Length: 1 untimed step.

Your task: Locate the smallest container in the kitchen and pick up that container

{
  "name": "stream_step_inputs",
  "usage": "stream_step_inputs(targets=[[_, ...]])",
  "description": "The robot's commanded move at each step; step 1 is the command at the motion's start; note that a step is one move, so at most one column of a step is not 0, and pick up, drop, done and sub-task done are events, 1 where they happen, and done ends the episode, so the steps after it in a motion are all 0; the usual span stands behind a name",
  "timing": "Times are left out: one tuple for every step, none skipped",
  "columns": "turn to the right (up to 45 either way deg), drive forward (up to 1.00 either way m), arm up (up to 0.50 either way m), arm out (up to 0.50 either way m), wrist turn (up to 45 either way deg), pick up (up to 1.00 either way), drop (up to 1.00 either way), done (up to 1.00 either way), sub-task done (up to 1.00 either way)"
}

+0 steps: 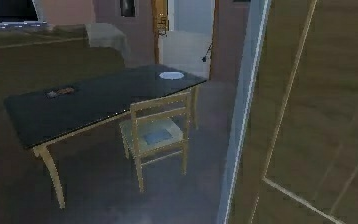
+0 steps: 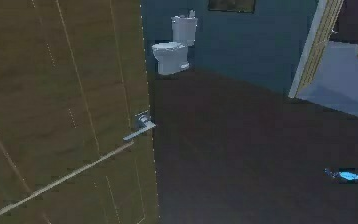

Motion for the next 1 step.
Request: stream_step_inputs(targets=[[0.0, 0.40, 0.00, 0.00, 0.0, 0.00, 0.00, 0.00, 0.00]])
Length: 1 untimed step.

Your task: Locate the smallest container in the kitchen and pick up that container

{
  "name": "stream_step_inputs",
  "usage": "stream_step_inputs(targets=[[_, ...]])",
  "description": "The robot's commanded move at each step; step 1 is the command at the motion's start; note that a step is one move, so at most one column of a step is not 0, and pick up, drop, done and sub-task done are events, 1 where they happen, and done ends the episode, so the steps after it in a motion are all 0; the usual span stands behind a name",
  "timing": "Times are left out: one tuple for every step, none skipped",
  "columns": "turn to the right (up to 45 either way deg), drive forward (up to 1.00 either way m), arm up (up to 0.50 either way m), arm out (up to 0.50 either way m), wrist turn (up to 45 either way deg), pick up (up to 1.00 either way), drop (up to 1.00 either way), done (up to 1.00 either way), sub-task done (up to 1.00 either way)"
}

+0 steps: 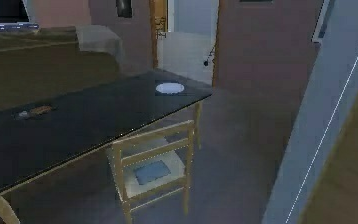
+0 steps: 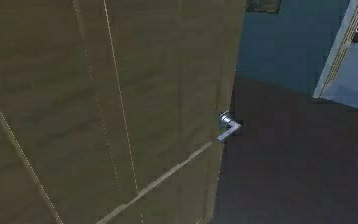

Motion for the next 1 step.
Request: stream_step_inputs(targets=[[-21.0, 0.00, 0.00, 0.00, 0.0, 0.00, 0.00, 0.00, 0.00]])
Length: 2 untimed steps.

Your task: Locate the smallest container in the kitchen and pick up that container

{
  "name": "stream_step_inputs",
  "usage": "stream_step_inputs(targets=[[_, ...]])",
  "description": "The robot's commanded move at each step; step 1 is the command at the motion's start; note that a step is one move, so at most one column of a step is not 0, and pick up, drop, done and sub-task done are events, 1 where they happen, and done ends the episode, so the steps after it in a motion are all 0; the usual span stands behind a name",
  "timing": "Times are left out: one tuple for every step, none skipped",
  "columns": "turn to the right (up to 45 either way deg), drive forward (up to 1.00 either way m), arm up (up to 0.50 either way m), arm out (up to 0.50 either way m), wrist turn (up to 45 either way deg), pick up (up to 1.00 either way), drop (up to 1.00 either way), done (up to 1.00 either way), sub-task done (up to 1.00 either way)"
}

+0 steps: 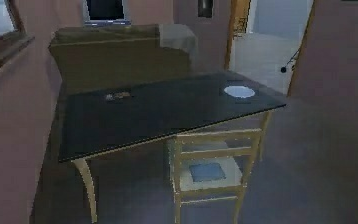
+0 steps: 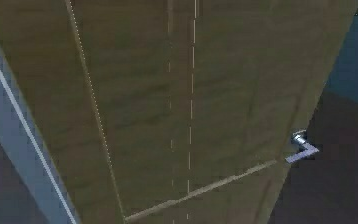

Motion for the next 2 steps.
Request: stream_step_inputs(targets=[[0.0, 0.40, 0.00, 0.00, 0.0, 0.00, 0.00, 0.00, 0.00], [45.0, 0.00, 0.00, 0.00, 0.0, 0.00, 0.00, 0.00, 0.00]])
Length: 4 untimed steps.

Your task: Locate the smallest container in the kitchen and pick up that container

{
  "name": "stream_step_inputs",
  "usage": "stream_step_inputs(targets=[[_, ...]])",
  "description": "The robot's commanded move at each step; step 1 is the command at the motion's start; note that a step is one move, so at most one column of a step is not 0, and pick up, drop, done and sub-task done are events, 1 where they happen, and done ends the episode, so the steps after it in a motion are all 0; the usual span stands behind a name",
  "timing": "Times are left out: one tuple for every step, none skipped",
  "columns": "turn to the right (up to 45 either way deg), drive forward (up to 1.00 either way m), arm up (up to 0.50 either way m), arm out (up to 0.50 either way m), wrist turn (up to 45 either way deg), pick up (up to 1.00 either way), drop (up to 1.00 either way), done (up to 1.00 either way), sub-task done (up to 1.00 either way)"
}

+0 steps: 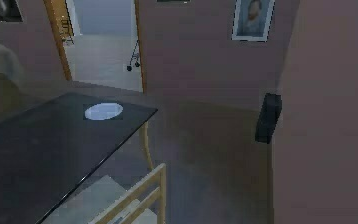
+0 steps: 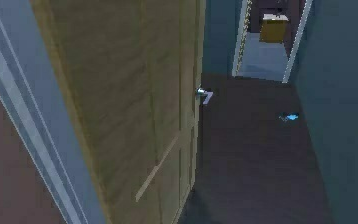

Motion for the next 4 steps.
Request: stream_step_inputs(targets=[[21.0, 0.00, 0.00, 0.00, 0.0, 0.00, 0.00, 0.00, 0.00], [0.0, 0.60, 0.00, 0.00, 0.0, 0.00, 0.00, 0.00, 0.00], [-18.0, 0.00, 0.00, 0.00, 0.0, 0.00, 0.00, 0.00, 0.00], [0.0, 0.80, 0.00, 0.00, 0.0, 0.00, 0.00, 0.00, 0.00]])
